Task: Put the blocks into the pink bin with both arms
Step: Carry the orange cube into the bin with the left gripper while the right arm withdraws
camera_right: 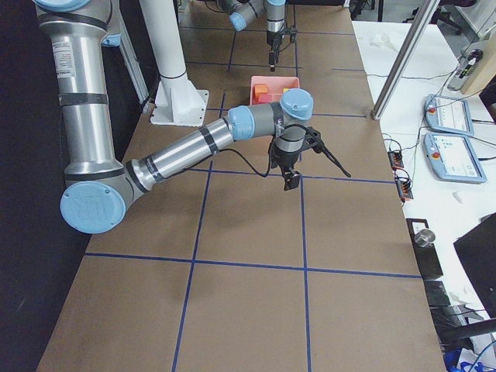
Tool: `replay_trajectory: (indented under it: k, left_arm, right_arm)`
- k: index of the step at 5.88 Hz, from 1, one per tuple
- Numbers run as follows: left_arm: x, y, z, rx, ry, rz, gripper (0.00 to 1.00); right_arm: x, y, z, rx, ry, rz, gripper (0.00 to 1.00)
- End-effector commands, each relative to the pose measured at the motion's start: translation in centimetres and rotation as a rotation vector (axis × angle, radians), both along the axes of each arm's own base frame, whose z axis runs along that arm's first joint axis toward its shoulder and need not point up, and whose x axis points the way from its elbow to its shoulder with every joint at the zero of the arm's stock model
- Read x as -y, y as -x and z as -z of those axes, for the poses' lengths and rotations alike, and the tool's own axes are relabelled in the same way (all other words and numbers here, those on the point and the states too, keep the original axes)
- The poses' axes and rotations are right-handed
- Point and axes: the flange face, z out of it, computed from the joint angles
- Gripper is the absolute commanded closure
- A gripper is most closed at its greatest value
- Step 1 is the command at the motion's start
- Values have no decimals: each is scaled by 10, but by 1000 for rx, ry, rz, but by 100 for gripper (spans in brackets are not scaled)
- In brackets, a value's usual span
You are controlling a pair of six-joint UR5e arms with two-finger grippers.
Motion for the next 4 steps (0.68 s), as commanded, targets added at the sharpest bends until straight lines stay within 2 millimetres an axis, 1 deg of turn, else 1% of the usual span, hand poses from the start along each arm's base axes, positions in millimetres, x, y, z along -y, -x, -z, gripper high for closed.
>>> replay_trajectory:
  k: [1, 2, 3, 4]
  left_arm:
    - [37, 69, -58, 80, -101, -130, 0]
    - [68, 130, -108, 118, -169, -190, 0]
    - [95, 206, -172, 183, -257, -254, 0]
    - [101, 297, -237, 239, -186, -203, 0]
  right_arm:
    - [-27, -42, -43, -13, 21, -8, 0]
    - [-45, -72, -67, -20, 23, -20, 0]
    - [-75, -101, -100, -25, 48, -34, 0]
    - [-92, -113, -130, -25, 125, -69, 2]
